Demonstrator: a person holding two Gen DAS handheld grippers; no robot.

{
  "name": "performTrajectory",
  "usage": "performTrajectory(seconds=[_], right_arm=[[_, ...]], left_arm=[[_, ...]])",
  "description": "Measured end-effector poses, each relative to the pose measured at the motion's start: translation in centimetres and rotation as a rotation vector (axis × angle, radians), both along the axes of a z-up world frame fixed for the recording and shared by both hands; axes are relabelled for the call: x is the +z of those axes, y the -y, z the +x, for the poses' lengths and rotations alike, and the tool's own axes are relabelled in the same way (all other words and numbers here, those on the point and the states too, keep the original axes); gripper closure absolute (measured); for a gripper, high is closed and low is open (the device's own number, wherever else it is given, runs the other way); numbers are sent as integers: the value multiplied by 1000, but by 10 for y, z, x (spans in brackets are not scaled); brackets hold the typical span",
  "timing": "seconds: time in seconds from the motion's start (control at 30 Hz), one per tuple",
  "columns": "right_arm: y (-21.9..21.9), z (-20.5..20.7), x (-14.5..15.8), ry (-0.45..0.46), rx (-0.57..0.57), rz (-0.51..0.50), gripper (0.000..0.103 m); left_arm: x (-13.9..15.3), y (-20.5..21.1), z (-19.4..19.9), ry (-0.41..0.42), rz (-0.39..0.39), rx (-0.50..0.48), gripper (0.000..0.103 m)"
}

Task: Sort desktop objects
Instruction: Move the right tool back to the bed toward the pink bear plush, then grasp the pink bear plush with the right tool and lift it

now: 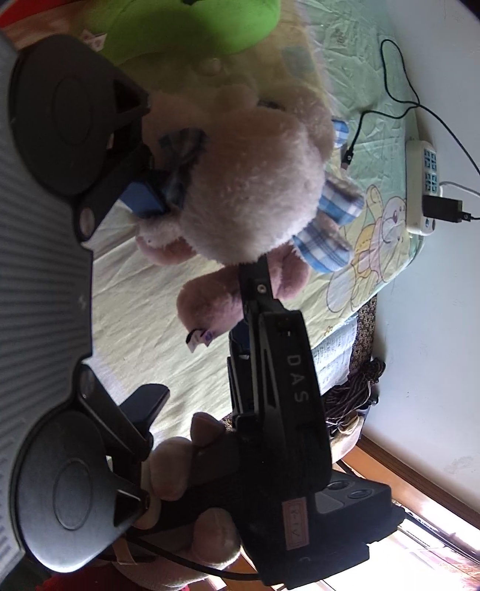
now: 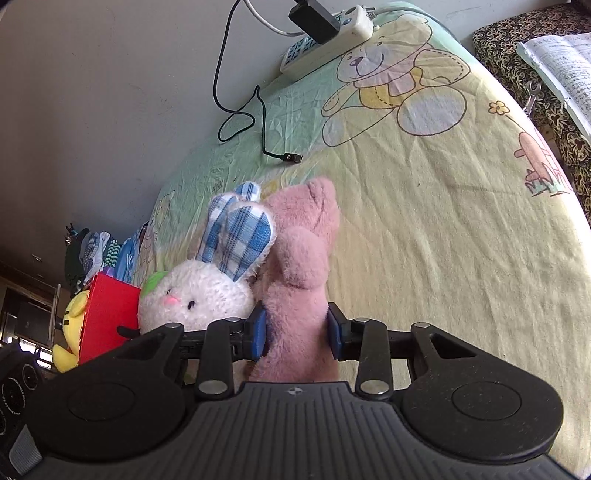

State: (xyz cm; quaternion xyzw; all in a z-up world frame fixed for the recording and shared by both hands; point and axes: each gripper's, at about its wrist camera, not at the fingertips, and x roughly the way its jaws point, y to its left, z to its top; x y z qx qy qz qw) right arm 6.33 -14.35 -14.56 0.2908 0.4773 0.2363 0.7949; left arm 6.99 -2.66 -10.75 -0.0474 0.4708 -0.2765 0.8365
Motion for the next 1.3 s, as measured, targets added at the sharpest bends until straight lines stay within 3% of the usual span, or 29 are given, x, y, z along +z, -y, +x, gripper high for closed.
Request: performTrajectory(seconds=[0.13,0.4,0.73,1.13,1.3], right_arm=[[7,-9,2,6,-25,14,75],[42,-48,8,-11,-61,-7,75],[80,-93,6,-54,-138,-38,75],[100,-65,-9,-9,-209,44,58],[93,-52,-14,-27,-182,73,63]], left_arm=[[1,-5,4,-16,-19,11,7],[2,-2,2,-39,-57,-6,7],[-4,51,-8,-56,-96,-145,5],[-18,72,20,-67,-90,-148,4],[-20,82,16,-42,-42,-137,2]])
